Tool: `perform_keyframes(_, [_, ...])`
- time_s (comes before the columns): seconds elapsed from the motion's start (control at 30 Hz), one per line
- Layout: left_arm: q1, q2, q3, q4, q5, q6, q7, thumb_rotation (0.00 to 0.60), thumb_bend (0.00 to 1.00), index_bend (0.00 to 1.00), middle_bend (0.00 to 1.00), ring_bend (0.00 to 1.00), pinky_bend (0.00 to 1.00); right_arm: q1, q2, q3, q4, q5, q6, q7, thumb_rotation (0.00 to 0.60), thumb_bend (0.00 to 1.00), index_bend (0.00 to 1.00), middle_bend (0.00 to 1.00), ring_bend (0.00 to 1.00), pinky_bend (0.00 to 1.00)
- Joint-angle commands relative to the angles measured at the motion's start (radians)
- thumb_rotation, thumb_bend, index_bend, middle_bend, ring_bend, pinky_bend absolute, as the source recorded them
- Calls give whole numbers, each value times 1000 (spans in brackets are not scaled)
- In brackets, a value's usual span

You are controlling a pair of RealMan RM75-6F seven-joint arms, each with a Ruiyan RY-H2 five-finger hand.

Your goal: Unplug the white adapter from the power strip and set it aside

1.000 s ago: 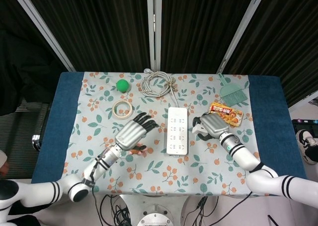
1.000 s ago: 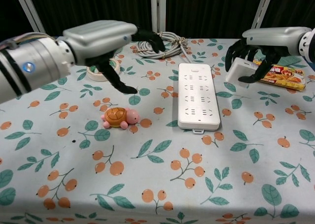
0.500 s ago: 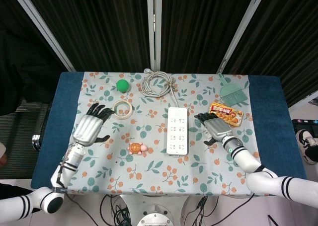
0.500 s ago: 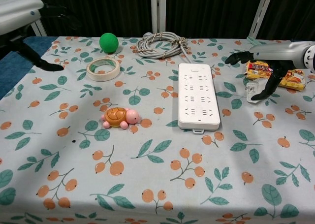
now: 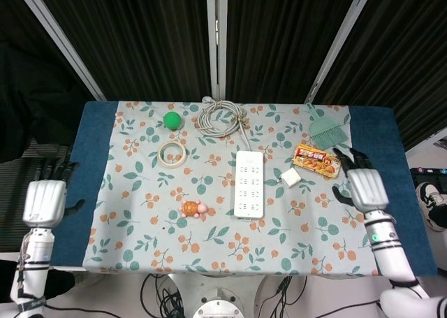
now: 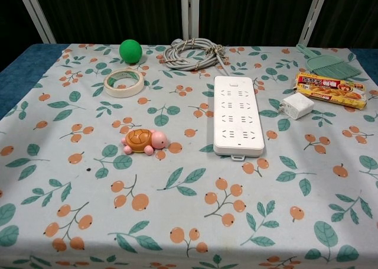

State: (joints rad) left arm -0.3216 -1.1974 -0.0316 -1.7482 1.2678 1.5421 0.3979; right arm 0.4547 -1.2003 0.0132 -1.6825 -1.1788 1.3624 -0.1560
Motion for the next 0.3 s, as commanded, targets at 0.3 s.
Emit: perform_keyframes(0.3, [147,-42,90,-64,141,145,101,600,129,218,211,117,65,-293,46,-130,-56,-256,277,105,600,268,29,167,0,99])
